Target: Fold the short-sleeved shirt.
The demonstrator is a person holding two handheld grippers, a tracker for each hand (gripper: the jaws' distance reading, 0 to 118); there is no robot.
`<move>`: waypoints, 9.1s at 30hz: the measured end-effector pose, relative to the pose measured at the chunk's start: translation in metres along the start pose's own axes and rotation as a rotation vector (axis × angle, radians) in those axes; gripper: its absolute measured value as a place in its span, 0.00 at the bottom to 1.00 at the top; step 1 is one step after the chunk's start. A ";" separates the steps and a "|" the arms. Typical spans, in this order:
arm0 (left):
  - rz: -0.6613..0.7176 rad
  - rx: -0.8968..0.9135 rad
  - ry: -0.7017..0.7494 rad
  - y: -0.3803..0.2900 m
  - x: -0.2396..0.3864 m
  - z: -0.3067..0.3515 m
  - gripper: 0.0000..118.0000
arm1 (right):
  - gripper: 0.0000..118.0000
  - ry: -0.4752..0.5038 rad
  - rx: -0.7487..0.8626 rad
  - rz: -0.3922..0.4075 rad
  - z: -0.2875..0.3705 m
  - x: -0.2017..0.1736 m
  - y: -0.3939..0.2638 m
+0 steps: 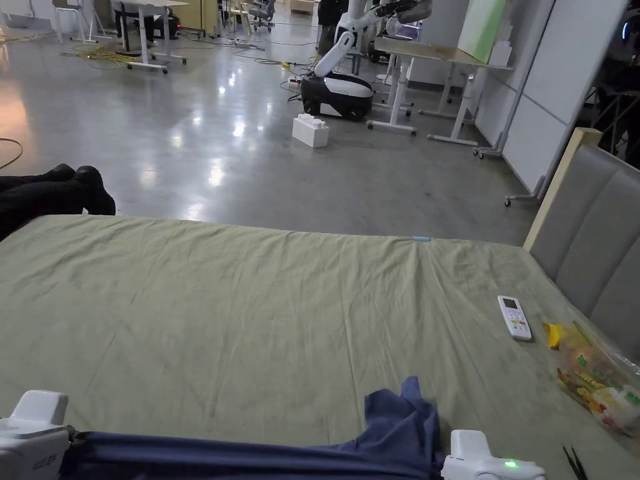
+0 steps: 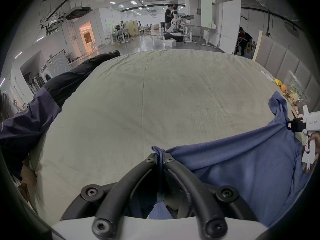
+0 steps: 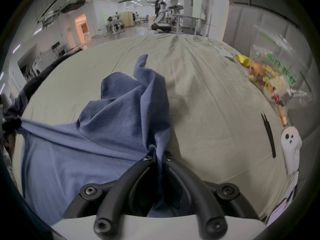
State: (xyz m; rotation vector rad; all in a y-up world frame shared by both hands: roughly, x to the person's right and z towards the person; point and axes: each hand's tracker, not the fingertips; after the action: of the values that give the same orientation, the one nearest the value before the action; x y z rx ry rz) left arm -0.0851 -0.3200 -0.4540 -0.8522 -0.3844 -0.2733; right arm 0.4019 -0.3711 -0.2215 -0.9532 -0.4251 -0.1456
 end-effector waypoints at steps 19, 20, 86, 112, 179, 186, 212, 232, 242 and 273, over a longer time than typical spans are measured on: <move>0.097 0.250 -0.026 0.056 -0.032 0.108 0.04 | 0.04 0.005 0.351 0.031 0.145 -0.010 0.068; 0.099 0.282 -0.020 0.062 -0.035 0.123 0.04 | 0.04 0.013 0.388 0.037 0.163 -0.012 0.074; 0.099 0.527 0.075 0.104 -0.048 0.242 0.04 | 0.04 -0.057 0.711 0.103 0.314 -0.012 0.145; 0.176 0.393 0.066 -0.193 -0.052 0.275 0.04 | 0.04 -0.044 0.491 0.062 0.324 -0.034 -0.173; 0.044 0.536 0.036 -0.154 0.038 0.269 0.04 | 0.01 -0.106 0.891 0.032 0.309 -0.107 -0.141; 0.123 0.143 0.004 -0.213 -0.019 0.244 0.04 | 0.01 -0.101 0.817 0.073 0.293 -0.105 -0.151; 0.257 -0.184 -0.021 -0.274 -0.049 0.207 0.60 | 0.01 -0.080 0.652 0.108 0.264 -0.107 -0.177; 0.185 -0.222 -0.012 -0.264 -0.022 0.163 0.06 | 0.01 -0.075 0.580 0.094 0.260 -0.096 -0.197; 0.212 -0.192 -0.027 -0.271 -0.036 0.180 0.05 | 0.01 -0.109 0.377 0.016 0.287 -0.040 -0.218; 0.209 -0.181 -0.018 -0.263 -0.025 0.188 0.05 | 0.05 -0.067 -0.042 0.036 0.199 -0.042 -0.258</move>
State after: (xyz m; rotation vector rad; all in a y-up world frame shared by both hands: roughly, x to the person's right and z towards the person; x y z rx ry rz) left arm -0.2494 -0.3387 -0.1747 -1.0652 -0.2871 -0.1080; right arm 0.2279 -0.3601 0.0570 -1.0082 -0.4680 -0.0907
